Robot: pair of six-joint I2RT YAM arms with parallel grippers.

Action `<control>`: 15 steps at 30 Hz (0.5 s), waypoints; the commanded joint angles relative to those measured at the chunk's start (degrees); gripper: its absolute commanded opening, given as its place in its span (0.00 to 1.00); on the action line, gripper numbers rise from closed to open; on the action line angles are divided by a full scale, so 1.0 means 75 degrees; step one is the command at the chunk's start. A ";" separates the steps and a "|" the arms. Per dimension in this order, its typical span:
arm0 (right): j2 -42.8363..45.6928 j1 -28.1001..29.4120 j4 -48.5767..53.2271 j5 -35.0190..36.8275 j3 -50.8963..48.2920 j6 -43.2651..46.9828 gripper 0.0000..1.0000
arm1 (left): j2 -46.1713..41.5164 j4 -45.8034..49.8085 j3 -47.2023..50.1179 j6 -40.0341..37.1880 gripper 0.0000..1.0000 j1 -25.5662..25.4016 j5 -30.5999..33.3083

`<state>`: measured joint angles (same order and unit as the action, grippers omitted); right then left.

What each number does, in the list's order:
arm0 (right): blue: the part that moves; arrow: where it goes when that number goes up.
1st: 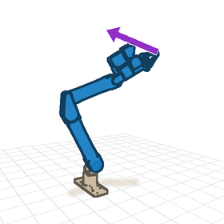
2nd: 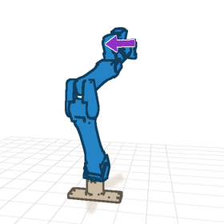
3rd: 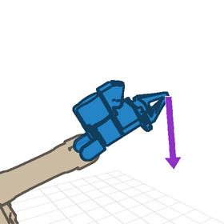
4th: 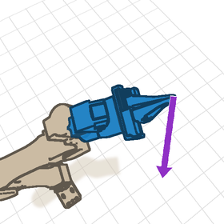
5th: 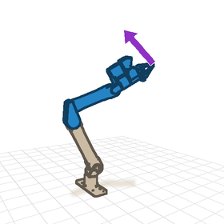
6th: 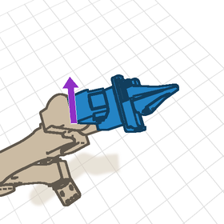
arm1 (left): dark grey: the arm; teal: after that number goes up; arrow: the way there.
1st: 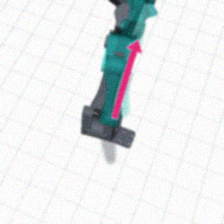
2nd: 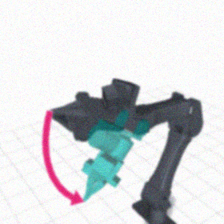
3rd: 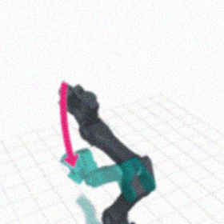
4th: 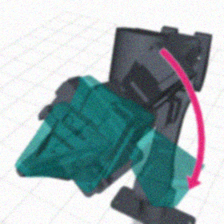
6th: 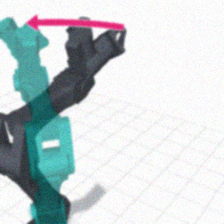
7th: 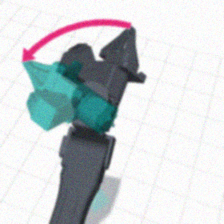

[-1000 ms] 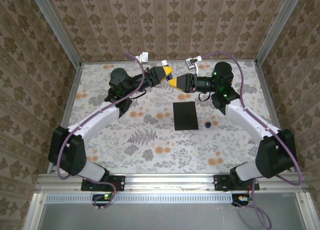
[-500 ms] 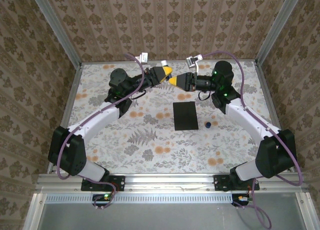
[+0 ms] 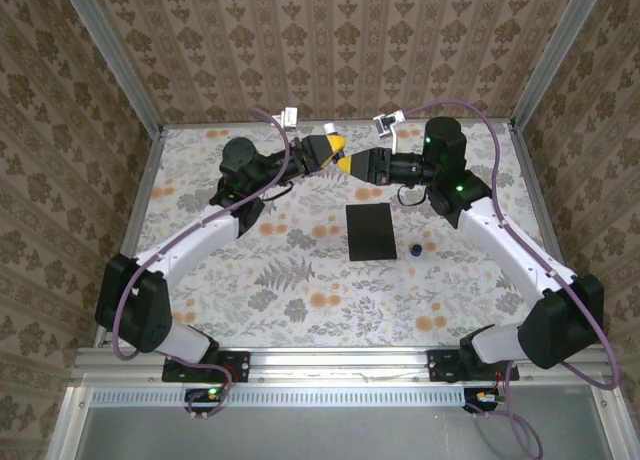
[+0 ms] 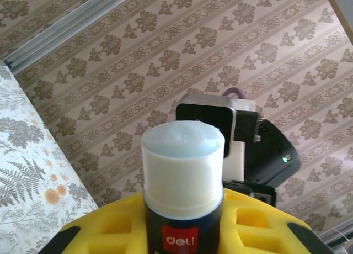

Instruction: Place the letter into the envelope and seal it

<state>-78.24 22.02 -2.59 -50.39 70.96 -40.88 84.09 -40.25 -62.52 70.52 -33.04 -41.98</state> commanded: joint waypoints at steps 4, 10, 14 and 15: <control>0.0384 0.0908 0.2167 0.2057 0.1046 0.2170 0.26 | -0.0301 0.2106 -0.0438 -0.0962 0.00 -0.0216 0.0987; 0.0182 0.1640 0.2738 0.3601 0.1372 0.2927 0.25 | -0.0431 0.2640 -0.0516 -0.0820 0.00 -0.0490 0.1737; 0.0029 0.2165 0.2979 0.4664 0.1502 0.3390 0.25 | -0.0471 0.2793 -0.0514 -0.0654 0.00 -0.0684 0.2206; 0.0008 0.2278 0.2979 0.4899 0.1501 0.3460 0.25 | -0.0467 0.2799 -0.0502 -0.0611 0.00 -0.0724 0.2302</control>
<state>-77.34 34.11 19.55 -17.02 79.90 -21.52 80.47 -22.44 -64.95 64.86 -36.07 -29.63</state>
